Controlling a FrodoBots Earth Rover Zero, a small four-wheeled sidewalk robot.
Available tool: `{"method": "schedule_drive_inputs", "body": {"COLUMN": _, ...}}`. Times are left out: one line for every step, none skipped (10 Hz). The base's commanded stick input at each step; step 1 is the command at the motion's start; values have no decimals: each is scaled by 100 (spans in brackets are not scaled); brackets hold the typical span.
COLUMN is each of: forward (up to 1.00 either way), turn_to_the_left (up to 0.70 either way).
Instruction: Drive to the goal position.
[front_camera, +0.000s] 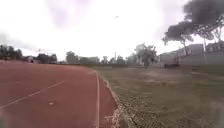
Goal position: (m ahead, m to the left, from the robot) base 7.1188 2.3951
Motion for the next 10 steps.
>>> {"method": "schedule_drive_inputs", "body": {"forward": 70, "turn_to_the_left": 0}}
{"method": "schedule_drive_inputs", "body": {"forward": 70, "turn_to_the_left": 0}}
{"method": "schedule_drive_inputs", "body": {"forward": 70, "turn_to_the_left": 0}}
{"method": "schedule_drive_inputs", "body": {"forward": 70, "turn_to_the_left": 0}}
{"method": "schedule_drive_inputs", "body": {"forward": 70, "turn_to_the_left": 0}}
{"method": "schedule_drive_inputs", "body": {"forward": 70, "turn_to_the_left": 35}}
{"method": "schedule_drive_inputs", "body": {"forward": 70, "turn_to_the_left": 35}}
{"method": "schedule_drive_inputs", "body": {"forward": 70, "turn_to_the_left": 35}}
{"method": "schedule_drive_inputs", "body": {"forward": 70, "turn_to_the_left": 35}}
{"method": "schedule_drive_inputs", "body": {"forward": 70, "turn_to_the_left": 35}}
